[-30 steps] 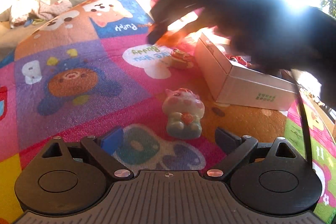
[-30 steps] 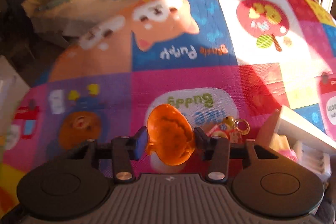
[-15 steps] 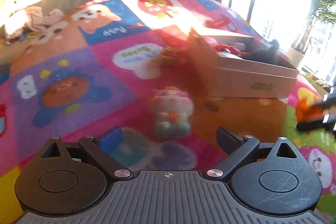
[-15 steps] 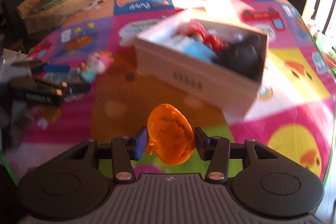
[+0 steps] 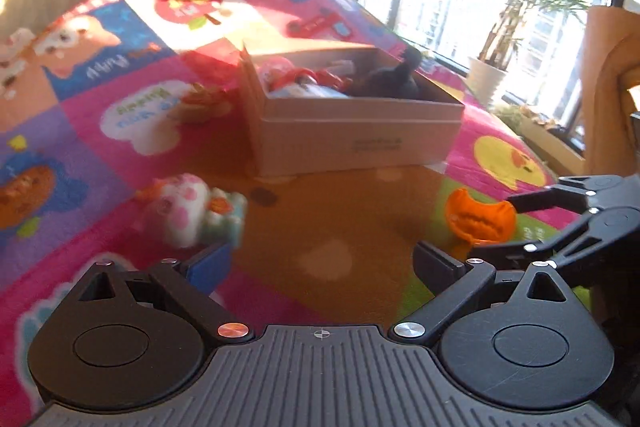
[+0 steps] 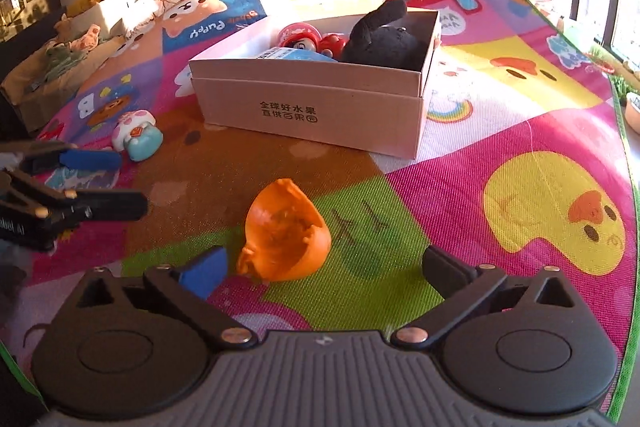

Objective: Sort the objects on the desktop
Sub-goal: 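Set the pumpkin toy down on the mat and open the right gripper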

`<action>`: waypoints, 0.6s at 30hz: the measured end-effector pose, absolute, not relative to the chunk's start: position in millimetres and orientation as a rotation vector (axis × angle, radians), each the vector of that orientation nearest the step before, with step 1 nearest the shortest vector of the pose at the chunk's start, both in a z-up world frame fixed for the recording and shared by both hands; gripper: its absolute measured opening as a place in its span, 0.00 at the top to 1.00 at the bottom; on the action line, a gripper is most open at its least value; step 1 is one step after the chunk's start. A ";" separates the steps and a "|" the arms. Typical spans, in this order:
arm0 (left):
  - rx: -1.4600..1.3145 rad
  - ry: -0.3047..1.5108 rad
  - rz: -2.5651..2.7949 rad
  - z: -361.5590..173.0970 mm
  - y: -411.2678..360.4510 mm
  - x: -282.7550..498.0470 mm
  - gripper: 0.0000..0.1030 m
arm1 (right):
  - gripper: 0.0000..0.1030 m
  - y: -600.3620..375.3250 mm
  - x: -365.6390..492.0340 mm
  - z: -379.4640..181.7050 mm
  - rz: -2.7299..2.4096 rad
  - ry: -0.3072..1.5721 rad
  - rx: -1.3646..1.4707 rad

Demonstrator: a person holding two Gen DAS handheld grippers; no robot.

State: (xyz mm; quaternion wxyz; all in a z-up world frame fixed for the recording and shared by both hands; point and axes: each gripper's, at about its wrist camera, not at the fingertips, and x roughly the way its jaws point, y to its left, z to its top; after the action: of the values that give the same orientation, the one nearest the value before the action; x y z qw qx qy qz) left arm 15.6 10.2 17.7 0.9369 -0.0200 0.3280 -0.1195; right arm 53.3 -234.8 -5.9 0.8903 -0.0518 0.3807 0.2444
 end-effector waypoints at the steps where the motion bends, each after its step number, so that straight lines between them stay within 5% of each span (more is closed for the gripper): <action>1: -0.027 0.655 -0.205 20.6 12.5 14.6 0.03 | 0.00 -233.4 51.4 -7.5 0.502 0.780 -0.118; 15: 0.039 0.723 -0.084 7.0 37.3 71.0 0.02 | 0.00 -227.9 47.6 -10.4 0.491 0.763 -0.166; 18: 0.035 0.716 -0.056 3.6 36.4 68.2 0.22 | 0.00 -227.6 47.3 -10.2 0.488 0.761 -0.171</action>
State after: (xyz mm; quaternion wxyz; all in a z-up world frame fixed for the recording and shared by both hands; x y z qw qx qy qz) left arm 68.2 36.4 3.6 0.9361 0.0173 0.3502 -0.0274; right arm 47.3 -227.6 -10.2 0.8960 -0.0825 0.3673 0.2355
